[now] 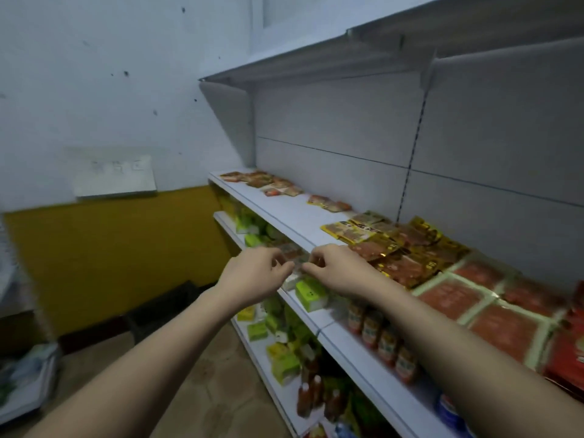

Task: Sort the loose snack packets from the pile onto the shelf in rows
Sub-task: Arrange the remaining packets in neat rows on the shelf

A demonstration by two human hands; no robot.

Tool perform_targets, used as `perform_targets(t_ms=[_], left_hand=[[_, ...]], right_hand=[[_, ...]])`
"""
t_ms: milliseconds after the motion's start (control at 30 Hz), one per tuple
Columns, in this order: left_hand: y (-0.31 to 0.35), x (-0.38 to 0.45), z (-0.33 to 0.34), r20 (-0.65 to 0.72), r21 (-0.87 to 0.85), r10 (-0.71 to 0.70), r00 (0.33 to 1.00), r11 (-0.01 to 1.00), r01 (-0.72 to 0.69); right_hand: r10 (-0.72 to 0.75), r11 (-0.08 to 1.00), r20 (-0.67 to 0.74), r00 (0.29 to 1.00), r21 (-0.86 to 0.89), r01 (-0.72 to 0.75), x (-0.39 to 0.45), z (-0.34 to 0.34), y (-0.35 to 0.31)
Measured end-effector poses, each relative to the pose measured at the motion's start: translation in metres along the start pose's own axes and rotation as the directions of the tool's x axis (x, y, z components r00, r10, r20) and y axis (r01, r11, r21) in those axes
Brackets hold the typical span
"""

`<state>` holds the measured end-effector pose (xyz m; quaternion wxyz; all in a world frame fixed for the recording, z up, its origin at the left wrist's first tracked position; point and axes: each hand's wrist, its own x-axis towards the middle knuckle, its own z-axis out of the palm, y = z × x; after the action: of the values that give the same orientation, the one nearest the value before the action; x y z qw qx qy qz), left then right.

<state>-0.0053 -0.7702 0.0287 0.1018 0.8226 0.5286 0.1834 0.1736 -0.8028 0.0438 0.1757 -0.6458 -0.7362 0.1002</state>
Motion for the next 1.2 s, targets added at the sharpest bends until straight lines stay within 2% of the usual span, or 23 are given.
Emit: perform_targets(t_ms=[267, 367, 433, 533, 767, 967, 1200], left_hand=[[-0.123, 0.130, 0.022, 0.007, 0.051, -0.024, 1.000, 0.998, 0.023], [-0.165, 0.187, 0.014, 0.066, 0.080, -0.039, 0.997, 0.996, 0.034], [-0.193, 0.225, 0.000, 0.058, 0.104, -0.036, 0.998, 0.994, 0.029], [-0.237, 0.278, -0.023, -0.005, 0.064, -0.042, 0.999, 0.997, 0.042], [-0.348, 0.377, -0.032, 0.014, 0.053, -0.052, 0.999, 0.997, 0.051], [-0.456, 0.473, -0.034, 0.045, 0.017, 0.005, 0.999, 1.000, -0.006], [-0.546, 0.575, -0.029, 0.111, -0.053, 0.067, 0.992, 0.997, -0.061]], right_hand=[[0.064, 0.997, 0.043, 0.997, 0.040, -0.066, 0.174, 0.074, 0.010], [0.089, 0.995, 0.067, 0.994, 0.041, -0.092, 0.247, 0.081, 0.005], [0.098, 0.994, 0.055, 0.994, 0.048, -0.101, 0.295, 0.079, -0.002], [0.085, 0.994, 0.035, 0.996, 0.059, -0.087, 0.364, 0.081, -0.020], [0.068, 0.996, 0.083, 0.994, 0.056, -0.073, 0.501, 0.130, -0.062], [0.145, 0.984, 0.092, 0.985, 0.093, -0.153, 0.630, 0.173, -0.090], [0.224, 0.963, 0.122, 0.967, 0.125, -0.239, 0.743, 0.216, -0.104]])
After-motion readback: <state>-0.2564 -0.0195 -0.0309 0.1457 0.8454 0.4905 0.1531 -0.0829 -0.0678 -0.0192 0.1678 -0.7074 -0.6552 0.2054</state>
